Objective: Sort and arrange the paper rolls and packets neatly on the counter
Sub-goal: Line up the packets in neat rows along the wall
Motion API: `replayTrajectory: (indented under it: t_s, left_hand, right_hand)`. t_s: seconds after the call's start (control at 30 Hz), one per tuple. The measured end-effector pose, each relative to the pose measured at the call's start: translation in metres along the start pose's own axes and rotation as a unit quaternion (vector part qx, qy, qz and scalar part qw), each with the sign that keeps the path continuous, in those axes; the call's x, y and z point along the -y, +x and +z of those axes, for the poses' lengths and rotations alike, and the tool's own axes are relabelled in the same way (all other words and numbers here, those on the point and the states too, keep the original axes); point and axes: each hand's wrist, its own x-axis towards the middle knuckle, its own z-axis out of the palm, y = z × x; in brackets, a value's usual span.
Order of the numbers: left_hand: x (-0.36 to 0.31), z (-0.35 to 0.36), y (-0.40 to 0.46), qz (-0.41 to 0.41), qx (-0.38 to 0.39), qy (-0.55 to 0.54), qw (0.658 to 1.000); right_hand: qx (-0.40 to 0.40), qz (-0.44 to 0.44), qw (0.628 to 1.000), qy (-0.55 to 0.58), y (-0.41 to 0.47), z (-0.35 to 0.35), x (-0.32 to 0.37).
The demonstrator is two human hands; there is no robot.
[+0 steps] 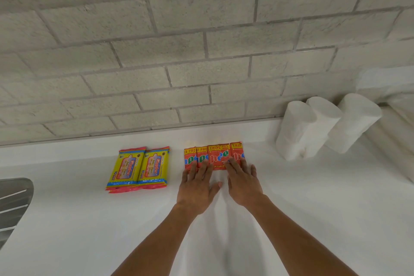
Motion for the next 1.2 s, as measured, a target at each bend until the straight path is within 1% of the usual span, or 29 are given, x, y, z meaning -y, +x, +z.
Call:
replayTrajectory:
  t_s: [0.53,0.67,0.73,0.8,0.93,1.03,1.2]
  left_hand:
    - [0.001,-0.001,0.001,0.006,0.018,0.007,1.0]
    - [0.001,-0.001,0.001,0.009,0.011,0.01,1.0]
    - [0.004,-0.001,0.001,-0.005,-0.008,-0.006,1.0]
    - [0.008,-0.002,0.001,-0.041,-0.022,-0.035,0.998]
    - [0.017,-0.005,0.004,-0.099,-0.004,-0.063,0.993]
    - [0.022,-0.007,0.007,-0.109,0.019,-0.056,0.992]
    - [0.024,-0.006,0.009,-0.106,0.039,-0.047,0.992]
  right_hand:
    - [0.01,0.004,1.0,0.004,0.001,-0.002,-0.003]
    - [-0.002,0.001,1.0,0.008,0.0,-0.001,-0.002]
    - [-0.015,0.005,1.0,0.018,-0.001,-0.001,-0.002]
    - [-0.028,0.018,0.999,0.033,-0.001,-0.002,-0.002]
    - [-0.037,0.054,0.997,0.044,0.002,-0.005,-0.004]
    - [-0.019,0.068,0.997,0.037,0.005,-0.008,-0.007]
    - [0.01,0.062,0.998,0.018,0.006,-0.009,-0.008]
